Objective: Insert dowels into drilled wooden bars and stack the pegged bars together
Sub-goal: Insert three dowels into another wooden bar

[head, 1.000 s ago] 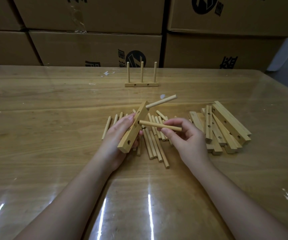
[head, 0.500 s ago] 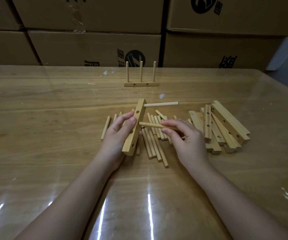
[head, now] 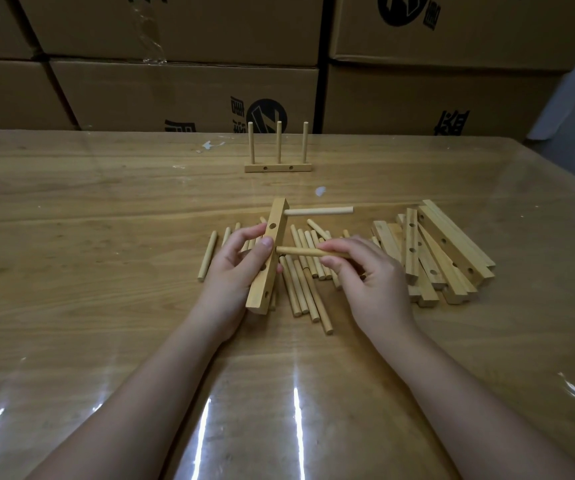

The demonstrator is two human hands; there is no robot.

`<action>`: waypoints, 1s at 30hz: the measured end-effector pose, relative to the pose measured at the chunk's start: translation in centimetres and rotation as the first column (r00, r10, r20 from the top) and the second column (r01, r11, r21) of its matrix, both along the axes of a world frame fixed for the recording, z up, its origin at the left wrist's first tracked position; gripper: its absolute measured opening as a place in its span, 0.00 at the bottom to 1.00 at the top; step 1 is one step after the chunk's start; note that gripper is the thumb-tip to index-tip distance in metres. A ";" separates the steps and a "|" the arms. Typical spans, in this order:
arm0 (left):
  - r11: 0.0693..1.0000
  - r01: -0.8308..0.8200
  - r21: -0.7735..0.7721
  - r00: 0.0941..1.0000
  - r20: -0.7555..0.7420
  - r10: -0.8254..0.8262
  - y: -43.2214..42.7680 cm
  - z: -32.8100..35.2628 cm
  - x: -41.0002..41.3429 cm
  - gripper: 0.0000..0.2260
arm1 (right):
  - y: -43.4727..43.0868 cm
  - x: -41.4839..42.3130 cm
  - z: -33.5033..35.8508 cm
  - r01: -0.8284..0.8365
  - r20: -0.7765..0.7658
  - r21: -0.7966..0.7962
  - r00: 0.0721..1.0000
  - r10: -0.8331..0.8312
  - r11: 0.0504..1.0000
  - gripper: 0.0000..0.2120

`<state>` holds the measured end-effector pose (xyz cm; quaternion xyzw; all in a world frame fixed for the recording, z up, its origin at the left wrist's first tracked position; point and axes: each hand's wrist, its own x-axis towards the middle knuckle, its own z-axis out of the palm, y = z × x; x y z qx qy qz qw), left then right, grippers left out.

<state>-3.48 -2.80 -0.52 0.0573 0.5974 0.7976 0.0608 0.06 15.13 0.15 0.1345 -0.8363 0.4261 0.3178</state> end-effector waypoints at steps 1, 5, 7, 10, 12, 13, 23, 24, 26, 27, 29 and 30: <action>1.000 0.004 -0.004 1.000 0.000 -0.004 0.0 0.0 0.0 0.14 | 0.0 0.0 0.0 0.000 0.007 -0.002 1.000 0.000 1.000 0.07; 1.000 0.015 -0.018 1.000 -0.006 -0.016 -0.1 -0.1 0.0 0.12 | 0.1 0.0 0.0 -0.002 0.037 -0.007 0.999 0.002 1.000 0.08; 1.000 0.018 -0.011 1.000 -0.006 -0.018 -0.1 -0.1 0.0 0.12 | 0.0 0.0 0.0 0.000 0.052 -0.014 0.999 0.000 1.000 0.08; 1.000 0.023 -0.016 1.000 -0.007 -0.023 0.0 -0.1 0.0 0.13 | -0.1 -0.1 -0.1 0.007 0.074 -0.017 0.997 -0.006 1.000 0.08; 1.000 0.023 -0.018 1.000 -0.013 -0.024 0.1 -0.1 0.0 0.13 | -0.1 -0.2 -0.1 0.001 0.097 -0.031 0.995 0.002 1.000 0.08; 1.000 0.021 -0.019 1.000 -0.016 -0.022 0.1 -0.1 0.0 0.13 | -0.1 -0.2 -0.1 -0.002 0.108 -0.037 0.994 0.006 0.999 0.08; 0.999 0.005 -0.041 1.000 -0.017 -0.005 0.0 -0.2 0.0 0.15 | 0.0 0.1 0.0 0.015 0.156 -0.013 0.988 -0.013 1.000 0.09; 0.999 0.004 -0.045 1.000 -0.018 -0.004 -0.1 -0.1 0.0 0.15 | 0.0 0.1 0.0 0.018 0.156 -0.011 0.988 -0.016 1.000 0.09; 0.999 -0.001 -0.052 1.000 -0.020 0.000 0.0 -0.1 0.0 0.15 | 0.0 0.0 0.0 0.020 0.159 -0.001 0.987 -0.020 1.000 0.08; 0.999 -0.003 -0.052 1.000 -0.020 0.002 0.1 0.0 0.1 0.14 | 0.0 0.0 0.0 0.020 0.165 0.002 0.986 -0.020 1.000 0.08; 0.999 -0.004 -0.050 1.000 -0.016 0.004 0.2 0.1 0.2 0.14 | 0.1 0.1 0.0 0.018 0.180 0.003 0.983 -0.018 1.000 0.08; 0.999 -0.005 -0.051 1.000 -0.014 0.004 0.2 0.1 0.2 0.14 | 0.1 0.1 0.0 0.016 0.188 0.002 0.982 -0.016 1.000 0.08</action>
